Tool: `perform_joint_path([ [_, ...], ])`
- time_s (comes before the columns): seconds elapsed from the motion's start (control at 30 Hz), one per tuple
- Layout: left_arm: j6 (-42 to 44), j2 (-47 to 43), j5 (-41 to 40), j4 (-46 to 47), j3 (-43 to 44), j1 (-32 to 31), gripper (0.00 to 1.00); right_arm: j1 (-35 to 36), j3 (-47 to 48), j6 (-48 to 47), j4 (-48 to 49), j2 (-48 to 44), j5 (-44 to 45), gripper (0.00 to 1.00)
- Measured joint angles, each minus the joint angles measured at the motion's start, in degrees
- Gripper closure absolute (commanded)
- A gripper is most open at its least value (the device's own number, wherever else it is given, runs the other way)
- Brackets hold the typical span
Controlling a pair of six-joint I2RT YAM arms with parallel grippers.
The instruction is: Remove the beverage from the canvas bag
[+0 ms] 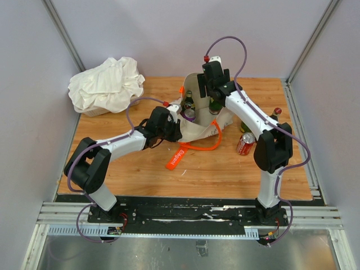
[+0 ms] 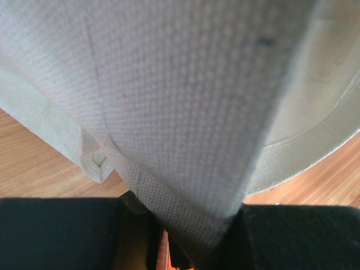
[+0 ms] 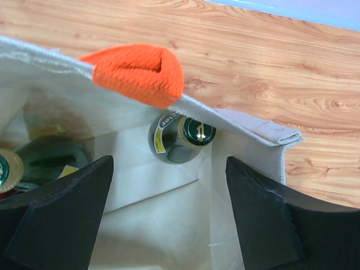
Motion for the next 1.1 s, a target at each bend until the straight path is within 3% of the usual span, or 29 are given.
perform_joint_path([
  [0.83, -0.63, 0.0, 0.15, 0.44, 0.0, 0.0, 0.89, -2.49, 1.25, 3.41, 8.33, 6.82, 3.69, 0.38],
  [1.0, -0.59, 0.11, 0.15, 0.44, 0.07, 0.0, 0.89, -2.78, 1.09, 3.32, 9.49, 8.15, 4.22, 0.5],
  [1.1, -0.52, 0.31, 0.15, 0.39, 0.33, 0.0, 0.89, -3.28, 0.59, 3.19, 9.99, 8.81, 4.28, 0.52],
])
